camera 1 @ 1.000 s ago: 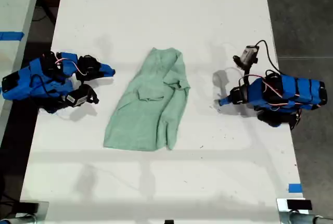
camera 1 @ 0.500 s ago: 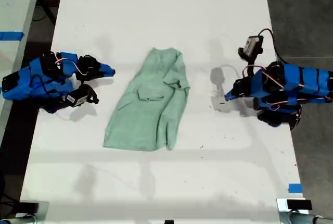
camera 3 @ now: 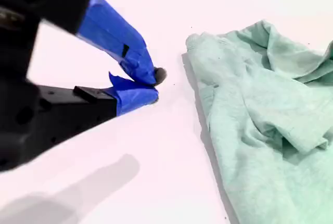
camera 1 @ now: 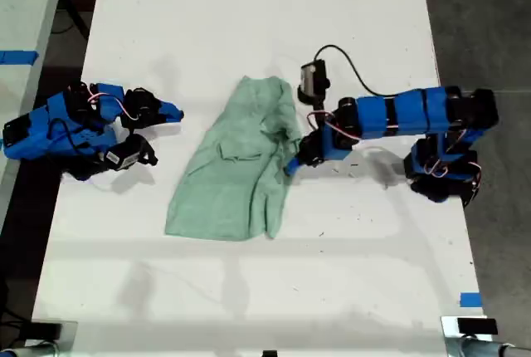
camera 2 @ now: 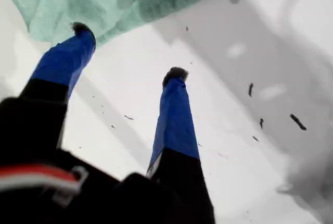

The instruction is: Fold t shirt

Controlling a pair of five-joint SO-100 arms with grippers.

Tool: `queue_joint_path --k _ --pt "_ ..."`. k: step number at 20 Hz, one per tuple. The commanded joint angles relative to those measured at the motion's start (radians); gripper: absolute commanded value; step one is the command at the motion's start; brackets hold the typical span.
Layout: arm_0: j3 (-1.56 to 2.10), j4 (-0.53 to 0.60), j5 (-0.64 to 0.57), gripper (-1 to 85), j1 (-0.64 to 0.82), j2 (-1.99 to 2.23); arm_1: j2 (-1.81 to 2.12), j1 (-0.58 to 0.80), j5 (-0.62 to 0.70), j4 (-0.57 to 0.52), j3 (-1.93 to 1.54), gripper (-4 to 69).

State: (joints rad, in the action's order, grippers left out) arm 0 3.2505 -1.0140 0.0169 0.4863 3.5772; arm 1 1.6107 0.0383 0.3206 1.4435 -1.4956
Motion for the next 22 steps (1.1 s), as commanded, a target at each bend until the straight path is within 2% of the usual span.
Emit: queue_joint_path --k 1,6,12,13,14,15,20,22 --pt "0.04 0.0 -0.002 -0.2 -0.003 0.008 -0.207 -0.035 0.002 -0.077 0.155 25.8" --pt "0.04 0.0 0.0 -0.2 -0.002 0.008 -0.433 -0.106 -0.054 -0.11 0.239 20.8" --pt "0.04 0.0 0.003 -0.2 -0.003 0.008 -0.502 -0.15 -0.075 -0.143 0.233 21.3" --pt "0.04 0.0 0.003 -0.2 -0.003 0.008 -0.503 -0.155 -0.081 -0.137 0.23 15.7" --pt "0.04 0.0 0.003 -0.2 -0.003 0.008 -0.503 -0.158 -0.086 -0.132 0.229 3.2" --pt "0.04 0.0 0.003 -0.2 -0.003 0.008 -0.503 -0.161 -0.087 -0.13 0.227 1.4" --pt "0.04 0.0 0.003 -0.2 -0.003 0.008 -0.505 -0.164 -0.13 -0.046 0.229 1.4" --pt "0.04 0.0 0.002 -0.2 -0.003 0.008 -0.483 -0.167 -0.167 0.041 0.245 1.3"
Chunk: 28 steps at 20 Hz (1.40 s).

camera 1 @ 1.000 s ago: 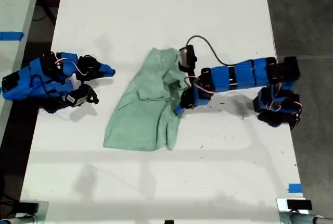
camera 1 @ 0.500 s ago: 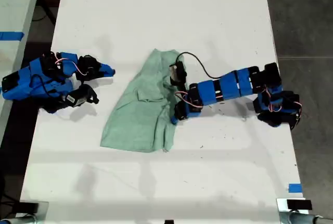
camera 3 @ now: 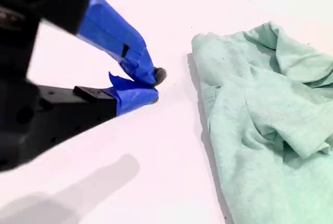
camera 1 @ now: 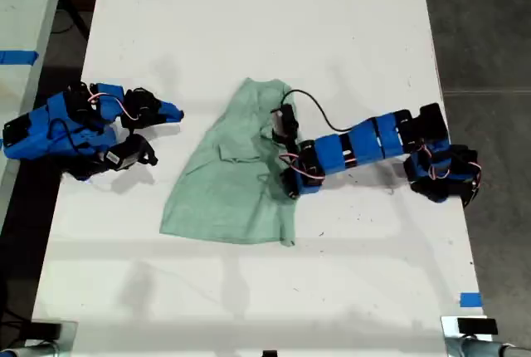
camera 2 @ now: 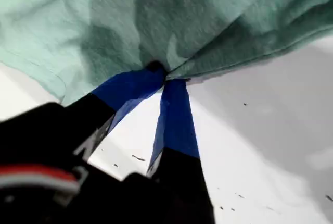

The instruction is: Fold t shirt

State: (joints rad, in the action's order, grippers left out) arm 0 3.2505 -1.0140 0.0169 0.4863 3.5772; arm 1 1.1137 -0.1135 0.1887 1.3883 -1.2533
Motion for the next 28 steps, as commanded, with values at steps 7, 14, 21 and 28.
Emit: queue_joint_path --k 7,14,21,28 --pt "0.04 0.0 0.002 -0.2 -0.002 0.008 0.318 0.0 -0.117 0.321 0.02 -0.2" --pt "0.04 0.0 0.0 -0.2 0.0 0.008 0.426 0.028 0.109 0.089 0.087 -0.3" --pt "0.04 0.0 -0.002 -0.2 0.0 0.008 0.304 0.017 0.239 -0.27 0.129 -0.2" --pt "0.04 0.0 -0.002 -0.2 -0.002 0.008 0.032 -0.009 0.261 -0.466 0.225 0.2"
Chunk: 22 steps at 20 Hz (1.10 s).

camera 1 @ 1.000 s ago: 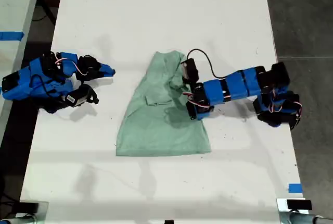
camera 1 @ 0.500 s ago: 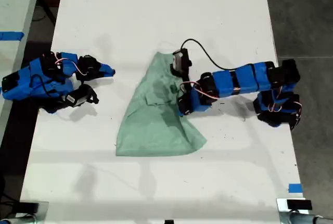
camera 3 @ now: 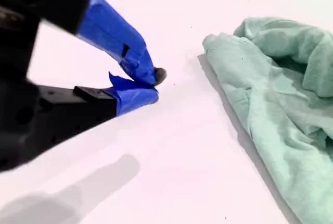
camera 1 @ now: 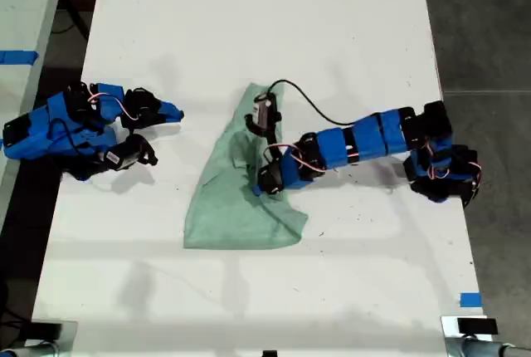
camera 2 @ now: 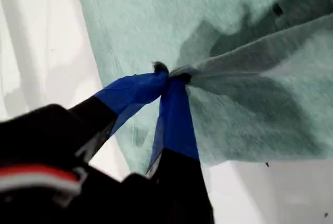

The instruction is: Fold t shirt

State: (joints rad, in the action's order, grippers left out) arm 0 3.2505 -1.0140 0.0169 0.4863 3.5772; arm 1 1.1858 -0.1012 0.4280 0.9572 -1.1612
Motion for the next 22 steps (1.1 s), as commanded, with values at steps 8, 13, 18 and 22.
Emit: queue_joint_path --k 8,13,18,22 --pt "0.04 0.0 -0.002 -0.2 -0.002 0.008 -0.044 -0.057 0.032 0.087 0.222 29.3" --pt "0.04 0.0 -0.002 -0.2 0.0 0.008 0.339 -0.032 0.041 0.328 0.124 23.1" --pt "0.04 0.0 -0.002 -0.2 0.0 0.008 0.841 0.021 -0.083 0.391 -0.456 18.9" --pt "0.04 0.0 0.0 -0.2 0.0 0.008 1.327 0.005 -0.224 0.193 -1.147 10.1"
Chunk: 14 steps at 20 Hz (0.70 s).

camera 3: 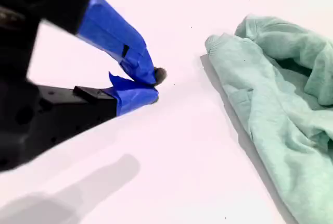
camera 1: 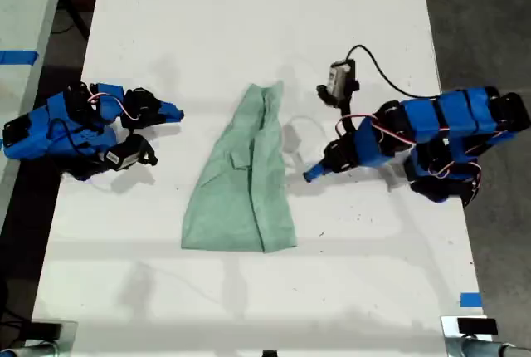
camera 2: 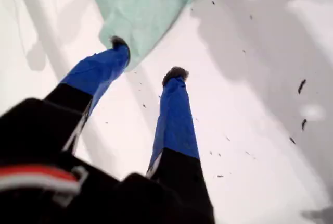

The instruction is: Fold t shirt

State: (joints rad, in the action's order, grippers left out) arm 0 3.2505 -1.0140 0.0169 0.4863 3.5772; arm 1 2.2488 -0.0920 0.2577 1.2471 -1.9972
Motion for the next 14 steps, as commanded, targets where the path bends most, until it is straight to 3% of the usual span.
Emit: queue_joint_path --k 1,4,5,6,7,11,14 --pt "0.04 0.0 0.0 -0.2 0.002 0.008 0.394 -0.006 -0.071 -0.149 -0.477 7.4" --pt "0.04 0.0 -0.002 -0.2 0.003 0.008 0.842 0.014 -0.029 -0.229 -0.927 1.7" --pt "0.04 0.0 -0.002 -0.2 0.003 0.008 1.028 0.026 0.002 -0.158 -1.029 1.7" --pt "0.04 0.0 0.0 -0.2 0.002 0.008 1.235 0.052 0.02 -0.011 -1.103 1.7" --pt "0.04 0.0 0.0 -0.2 0.002 0.008 1.247 0.081 0.037 0.081 -1.111 1.7" --pt "0.04 0.0 0.0 -0.2 0.003 0.008 1.252 0.198 0.158 0.081 -1.112 1.6" --pt "0.04 0.0 0.003 -0.2 -0.003 0.008 1.252 0.232 0.158 0.081 -1.112 1.5"
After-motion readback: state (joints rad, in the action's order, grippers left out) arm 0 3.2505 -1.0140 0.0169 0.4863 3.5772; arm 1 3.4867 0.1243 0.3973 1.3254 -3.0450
